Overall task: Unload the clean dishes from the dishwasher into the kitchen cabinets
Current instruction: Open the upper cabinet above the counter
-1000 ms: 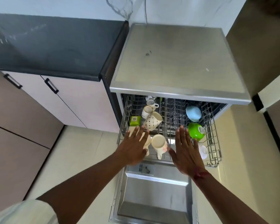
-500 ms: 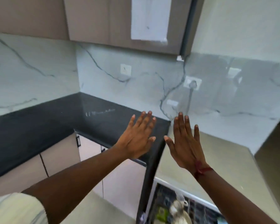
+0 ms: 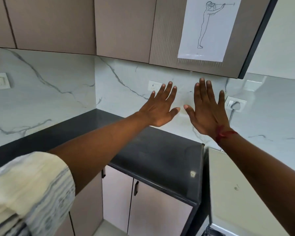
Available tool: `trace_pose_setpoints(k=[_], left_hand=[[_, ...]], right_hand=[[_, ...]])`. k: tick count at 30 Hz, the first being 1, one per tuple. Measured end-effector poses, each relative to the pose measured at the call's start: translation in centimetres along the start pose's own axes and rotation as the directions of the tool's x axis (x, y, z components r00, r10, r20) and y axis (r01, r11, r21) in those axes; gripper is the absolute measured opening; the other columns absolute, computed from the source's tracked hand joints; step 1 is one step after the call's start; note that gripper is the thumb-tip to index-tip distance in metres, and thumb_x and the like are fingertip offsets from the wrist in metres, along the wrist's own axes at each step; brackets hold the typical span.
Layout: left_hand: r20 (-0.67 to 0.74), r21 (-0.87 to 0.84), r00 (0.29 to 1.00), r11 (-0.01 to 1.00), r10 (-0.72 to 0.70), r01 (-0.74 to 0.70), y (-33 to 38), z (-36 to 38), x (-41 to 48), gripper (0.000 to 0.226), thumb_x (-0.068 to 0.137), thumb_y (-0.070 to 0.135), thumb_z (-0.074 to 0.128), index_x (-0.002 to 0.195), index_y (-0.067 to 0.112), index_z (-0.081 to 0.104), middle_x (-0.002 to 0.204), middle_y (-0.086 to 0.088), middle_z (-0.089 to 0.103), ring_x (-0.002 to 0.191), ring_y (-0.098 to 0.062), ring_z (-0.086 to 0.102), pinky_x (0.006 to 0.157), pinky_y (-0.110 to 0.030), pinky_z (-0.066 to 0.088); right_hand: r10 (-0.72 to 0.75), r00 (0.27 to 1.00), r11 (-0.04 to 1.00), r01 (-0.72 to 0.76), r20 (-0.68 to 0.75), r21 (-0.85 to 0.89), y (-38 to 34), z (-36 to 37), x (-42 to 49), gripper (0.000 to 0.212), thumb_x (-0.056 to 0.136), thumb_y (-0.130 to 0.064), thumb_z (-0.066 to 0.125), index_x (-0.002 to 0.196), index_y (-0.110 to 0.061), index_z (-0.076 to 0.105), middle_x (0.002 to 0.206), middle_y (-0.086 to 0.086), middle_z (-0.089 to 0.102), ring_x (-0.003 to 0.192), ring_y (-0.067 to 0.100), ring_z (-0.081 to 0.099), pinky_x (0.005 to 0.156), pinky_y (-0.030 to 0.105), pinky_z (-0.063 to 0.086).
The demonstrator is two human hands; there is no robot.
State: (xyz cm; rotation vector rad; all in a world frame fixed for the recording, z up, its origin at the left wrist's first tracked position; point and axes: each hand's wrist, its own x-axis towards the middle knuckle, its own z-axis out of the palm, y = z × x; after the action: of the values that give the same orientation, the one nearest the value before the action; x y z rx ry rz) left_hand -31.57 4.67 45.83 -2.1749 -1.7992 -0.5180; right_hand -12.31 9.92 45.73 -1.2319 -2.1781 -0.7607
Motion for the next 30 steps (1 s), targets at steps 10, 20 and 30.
trace_pose_setpoints(k=[10,20,30], left_hand=[[0.055,-0.384,0.988,0.911,-0.142,0.152,-6.4,0.9,7.1,0.075,0.101,0.055,0.024,0.153,0.017,-0.014,0.161,0.000,-0.021,0.149,-0.020,-0.016,0.122,-0.046,-0.001],[0.116,-0.912,0.934,0.337,-0.338,0.235,-11.2,1.4,17.3,0.064,0.103,0.044,0.035,0.156,0.019,0.010,0.163,-0.003,0.011,0.150,-0.023,0.012,0.121,-0.043,0.012],[-0.103,-0.839,0.885,0.518,-0.454,0.168,-18.9,4.5,23.3,0.055,0.100,0.029,0.048,0.150,0.015,0.031,0.160,-0.008,0.025,0.146,-0.025,0.027,0.119,-0.041,0.025]], right_hand=[[-0.026,0.999,0.999,0.027,0.030,-0.034,-0.8,4.5,6.7,0.076,0.098,-0.059,0.008,0.155,-0.010,-0.004,0.163,0.007,-0.010,0.150,0.024,-0.009,0.117,0.058,0.000],[-0.120,0.993,0.992,0.121,0.018,-0.036,-1.3,12.2,17.8,0.074,0.100,-0.055,0.014,0.155,-0.008,-0.002,0.163,0.009,-0.008,0.151,0.024,-0.006,0.116,0.061,0.002],[-0.070,0.998,0.997,0.070,0.004,0.029,-3.8,16.4,24.6,0.073,0.098,-0.037,0.035,0.155,-0.006,0.001,0.163,0.012,-0.003,0.151,0.025,-0.003,0.118,0.059,0.011]])
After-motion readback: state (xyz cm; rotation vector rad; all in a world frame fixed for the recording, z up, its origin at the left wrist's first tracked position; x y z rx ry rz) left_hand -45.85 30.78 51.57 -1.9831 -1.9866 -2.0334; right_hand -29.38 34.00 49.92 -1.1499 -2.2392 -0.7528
